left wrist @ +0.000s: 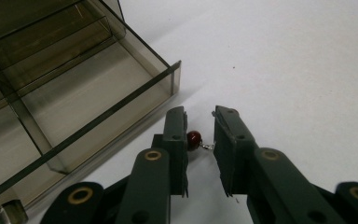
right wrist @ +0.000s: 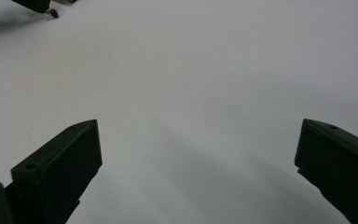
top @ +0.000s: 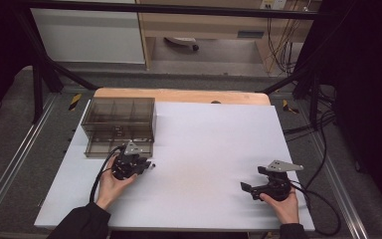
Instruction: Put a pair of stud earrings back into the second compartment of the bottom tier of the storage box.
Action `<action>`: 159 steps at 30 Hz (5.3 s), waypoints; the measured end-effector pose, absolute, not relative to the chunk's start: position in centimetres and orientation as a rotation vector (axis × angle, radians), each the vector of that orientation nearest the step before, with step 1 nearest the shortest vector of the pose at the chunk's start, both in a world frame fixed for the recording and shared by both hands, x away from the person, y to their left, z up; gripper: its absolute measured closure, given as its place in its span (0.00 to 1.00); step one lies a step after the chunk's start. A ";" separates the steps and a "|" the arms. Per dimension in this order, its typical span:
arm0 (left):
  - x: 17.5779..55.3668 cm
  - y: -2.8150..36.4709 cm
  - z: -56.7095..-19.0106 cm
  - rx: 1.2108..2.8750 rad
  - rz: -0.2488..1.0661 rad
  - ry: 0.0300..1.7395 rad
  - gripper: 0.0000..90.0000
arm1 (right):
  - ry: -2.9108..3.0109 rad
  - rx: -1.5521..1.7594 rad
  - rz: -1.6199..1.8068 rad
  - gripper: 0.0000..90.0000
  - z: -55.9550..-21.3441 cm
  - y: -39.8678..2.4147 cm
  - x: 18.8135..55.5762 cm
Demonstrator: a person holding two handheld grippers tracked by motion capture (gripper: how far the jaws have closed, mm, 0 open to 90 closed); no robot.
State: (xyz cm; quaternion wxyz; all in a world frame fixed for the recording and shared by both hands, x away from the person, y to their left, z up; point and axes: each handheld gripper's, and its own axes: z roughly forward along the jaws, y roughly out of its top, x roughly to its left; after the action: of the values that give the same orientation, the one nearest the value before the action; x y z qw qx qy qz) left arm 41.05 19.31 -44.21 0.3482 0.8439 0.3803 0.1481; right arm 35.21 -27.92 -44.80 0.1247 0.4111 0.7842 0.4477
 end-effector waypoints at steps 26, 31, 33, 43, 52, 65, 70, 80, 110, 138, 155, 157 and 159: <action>39.0 22.0 -42.1 2.177 0.399 1.009 0.83 | 2.285 1.204 1.303 0.01 -44.8 -27.8 35.2; 38.7 22.9 -41.6 2.174 0.412 1.018 0.83 | 2.287 1.199 1.298 0.01 -44.9 -27.9 35.2; 38.6 23.2 -41.3 2.168 0.413 1.023 0.83 | 2.288 1.205 1.298 0.01 -44.9 -27.8 35.2; 38.6 24.8 -39.8 2.142 0.443 1.040 0.83 | 2.293 1.204 1.295 0.01 -44.9 -27.8 35.2; 39.5 26.1 -38.8 2.138 0.470 1.071 0.83 | 2.293 1.204 1.294 0.01 -44.9 -27.8 35.2; 42.2 26.5 -38.8 2.126 0.489 1.134 0.83 | 2.293 1.203 1.294 0.01 -44.9 -27.8 35.2; 43.3 26.6 -39.3 2.121 0.491 1.163 0.83 | 2.294 1.201 1.294 0.01 -44.9 -27.8 35.2; 44.7 26.8 -40.5 2.127 0.503 1.207 0.83 | 2.297 1.201 1.293 0.01 -44.9 -27.8 35.3; 43.3 26.6 -39.6 2.113 0.479 1.217 0.33 | 2.295 1.203 1.295 0.01 -44.9 -27.8 35.2; 39.5 23.3 -40.1 2.120 0.416 1.079 0.10 | 2.298 1.204 1.294 0.01 -44.9 -27.8 35.2; 39.4 19.3 -41.3 2.193 0.379 0.998 0.16 | 2.298 1.205 1.296 0.01 -44.9 -27.8 35.2; 39.5 19.0 -41.5 2.195 0.374 0.996 0.17 | 2.299 1.205 1.295 0.01 -44.9 -27.8 35.2; 39.6 18.7 -41.7 2.196 0.372 0.995 0.20 | 2.299 1.205 1.295 0.01 -44.9 -27.8 35.2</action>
State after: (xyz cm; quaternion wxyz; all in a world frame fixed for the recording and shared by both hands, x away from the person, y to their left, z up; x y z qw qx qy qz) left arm 39.58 18.72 -41.68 0.3441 0.8452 0.3830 0.1430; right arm 35.20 -27.81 -44.90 0.1202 0.4124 0.7867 0.4433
